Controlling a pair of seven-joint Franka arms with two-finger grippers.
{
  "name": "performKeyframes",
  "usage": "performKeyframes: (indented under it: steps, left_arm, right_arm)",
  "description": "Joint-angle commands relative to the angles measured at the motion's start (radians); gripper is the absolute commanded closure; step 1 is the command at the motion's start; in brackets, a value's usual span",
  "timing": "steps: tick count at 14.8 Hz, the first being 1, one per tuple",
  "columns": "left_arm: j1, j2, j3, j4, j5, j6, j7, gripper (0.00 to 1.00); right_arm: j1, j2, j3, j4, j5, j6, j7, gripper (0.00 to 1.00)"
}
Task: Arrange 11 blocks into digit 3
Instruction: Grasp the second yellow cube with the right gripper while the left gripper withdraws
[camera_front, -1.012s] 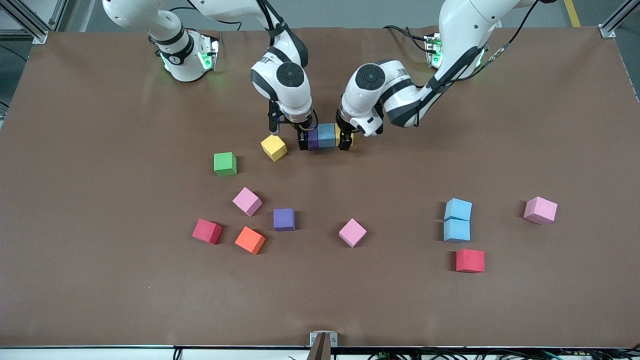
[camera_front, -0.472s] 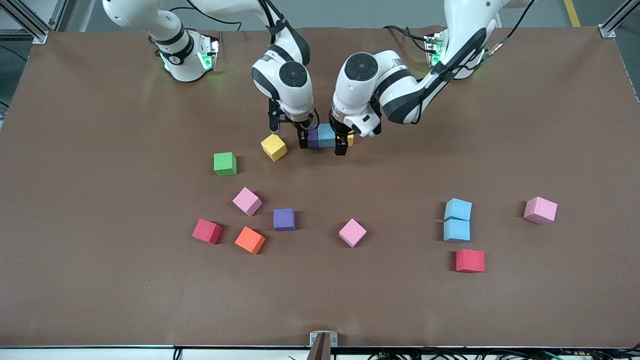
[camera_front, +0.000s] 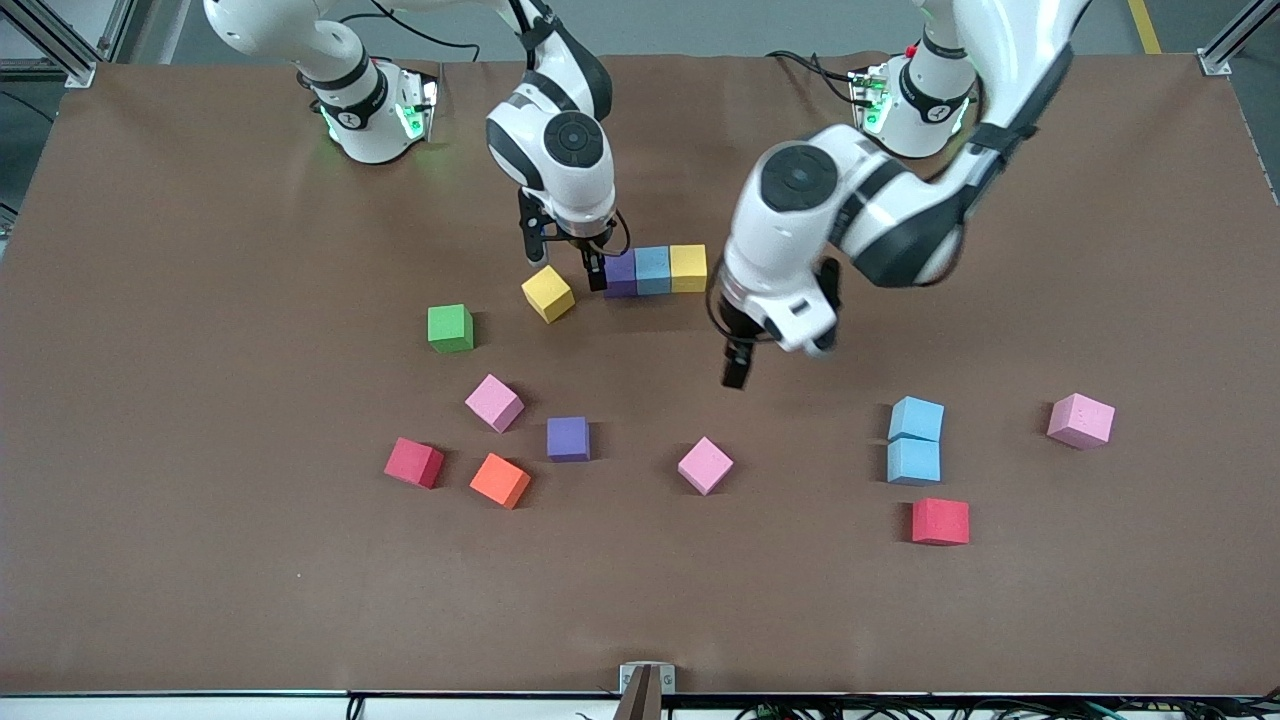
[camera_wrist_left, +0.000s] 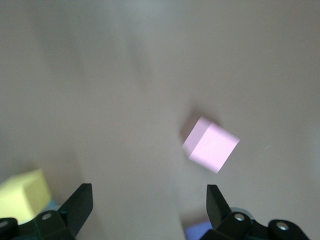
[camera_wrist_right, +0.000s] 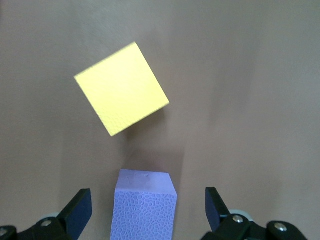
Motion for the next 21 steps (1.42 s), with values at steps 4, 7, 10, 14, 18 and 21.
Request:
performKeyframes:
  steps: [4, 7, 10, 14, 18, 21]
  left_arm:
    - [0.008, 0.036, 0.181, 0.202, 0.027, -0.095, 0.478, 0.0]
    - [0.059, 0.011, 0.195, 0.21, 0.027, -0.17, 0.73, 0.0]
    - [0.163, -0.007, 0.187, 0.243, 0.019, -0.218, 0.966, 0.0]
    - [0.212, -0.012, 0.182, 0.282, 0.019, -0.233, 1.158, 0.0]
    - [0.211, -0.036, 0.182, 0.285, 0.018, -0.242, 1.16, 0.0]
    - [0.206, -0.041, 0.175, 0.285, 0.019, -0.272, 1.16, 0.0]
  right_arm:
    - [-0.083, -0.118, 0.006, -0.095, -0.006, -0.03, -0.412, 0.0]
    - [-0.141, -0.142, 0.006, -0.126, -0.006, -0.034, -0.662, 0.0]
    - [-0.178, -0.139, 0.006, -0.14, -0.006, -0.021, -0.804, 0.0]
    - [-0.184, -0.132, 0.006, -0.19, -0.006, 0.107, -0.812, 0.0]
    - [-0.184, -0.102, 0.006, -0.21, -0.005, 0.181, -0.804, 0.0]
    - [-0.174, -0.052, 0.008, -0.22, 0.004, 0.247, -0.793, 0.0]
